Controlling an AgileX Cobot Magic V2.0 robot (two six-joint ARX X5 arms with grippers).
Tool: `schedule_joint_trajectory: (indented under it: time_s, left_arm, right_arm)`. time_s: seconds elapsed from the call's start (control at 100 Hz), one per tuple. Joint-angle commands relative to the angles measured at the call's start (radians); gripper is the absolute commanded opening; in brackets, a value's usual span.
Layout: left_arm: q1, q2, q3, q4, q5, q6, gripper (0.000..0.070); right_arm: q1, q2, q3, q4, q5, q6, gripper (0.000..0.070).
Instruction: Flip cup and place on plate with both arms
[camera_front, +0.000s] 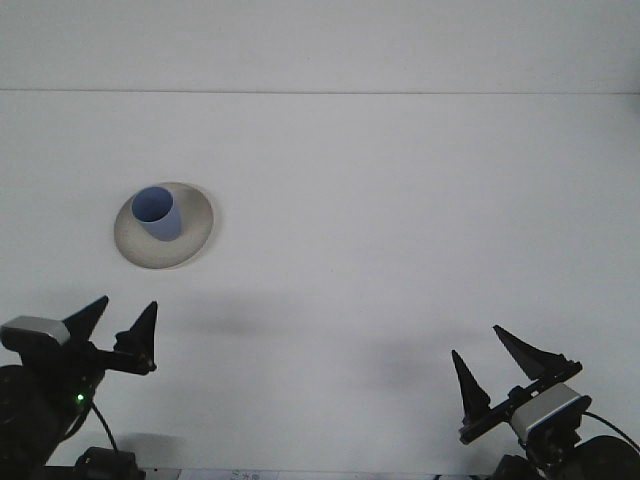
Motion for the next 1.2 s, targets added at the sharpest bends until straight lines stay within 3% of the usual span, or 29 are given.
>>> schedule_joint_trajectory:
  time_s: [0.0, 0.11, 0.15, 0.18, 0.23, 0.26, 1.06, 1.19]
  left_arm:
    - [-0.004, -0.066, -0.071, 0.028, 0.015, -0.074, 0.0548]
    - [-0.003, -0.151, -0.140, 0.026, 0.014, -0.077, 0.0536]
    - [-0.003, -0.169, -0.148, 0.026, 0.014, -0.076, 0.0501]
    - [-0.003, -0.178, -0.149, 0.026, 0.014, -0.069, 0.0419]
    - [-0.003, -0.187, -0.148, 0.026, 0.014, -0.064, 0.0171]
    - [-0.003, -0.188, -0.148, 0.026, 0.014, -0.064, 0.0003]
    - [-0.003, -0.188, -0.148, 0.026, 0.013, -0.064, 0.0015]
    - [0.002, -0.197, -0.153, 0.029, 0.013, 0.116, 0.0015]
  right_arm:
    - [0.012, 0.000, 0.000, 0.011, 0.003, -0.011, 0.0489]
    - [0.012, 0.000, 0.000, 0.011, 0.003, -0.011, 0.0463]
    - [0.012, 0.000, 0.000, 0.011, 0.002, -0.010, 0.0354]
    - [0.012, 0.000, 0.000, 0.011, 0.002, -0.010, 0.0235]
    - [0.012, 0.000, 0.000, 0.011, 0.003, -0.011, 0.0000]
    - [0.012, 0.000, 0.000, 0.011, 0.003, -0.011, 0.0000]
    - [0.012, 0.000, 0.001, 0.011, -0.003, 0.004, 0.0006]
    - [0.012, 0.000, 0.001, 0.011, -0.003, 0.004, 0.0006]
